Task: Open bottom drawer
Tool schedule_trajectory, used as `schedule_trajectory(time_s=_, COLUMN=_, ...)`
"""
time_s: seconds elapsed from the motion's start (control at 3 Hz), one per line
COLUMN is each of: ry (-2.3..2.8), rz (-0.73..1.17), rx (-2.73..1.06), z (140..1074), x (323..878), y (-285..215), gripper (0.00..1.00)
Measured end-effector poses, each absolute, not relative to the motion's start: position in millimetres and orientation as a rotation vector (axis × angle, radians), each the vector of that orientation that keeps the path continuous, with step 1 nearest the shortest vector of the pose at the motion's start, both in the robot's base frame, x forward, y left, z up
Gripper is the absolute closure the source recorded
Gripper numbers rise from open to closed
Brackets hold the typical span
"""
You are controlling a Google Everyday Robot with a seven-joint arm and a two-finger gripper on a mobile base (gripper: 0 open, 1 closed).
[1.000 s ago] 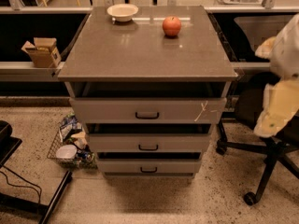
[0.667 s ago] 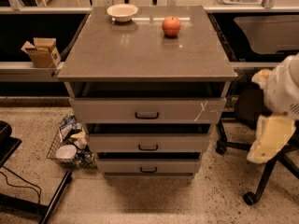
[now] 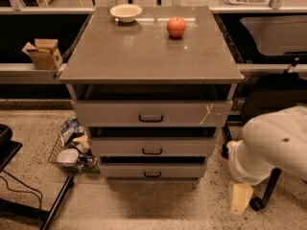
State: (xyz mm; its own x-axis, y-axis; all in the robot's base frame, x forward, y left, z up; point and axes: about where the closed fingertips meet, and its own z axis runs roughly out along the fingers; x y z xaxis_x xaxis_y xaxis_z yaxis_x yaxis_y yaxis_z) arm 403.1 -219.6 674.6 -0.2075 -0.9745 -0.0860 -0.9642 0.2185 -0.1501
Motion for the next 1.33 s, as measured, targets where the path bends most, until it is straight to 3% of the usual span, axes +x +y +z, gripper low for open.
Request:
schedule_trajectory(time_s=0.67, ry=2.450, rz=0.019, rx=-2.013, z=554, x=383, y=-225, gripper=0.00)
schedule_trajectory(time_s=1.33, ry=2.382, rz=0.073, rx=-2.051, z=518, x=386, y=-206, gripper=0.00)
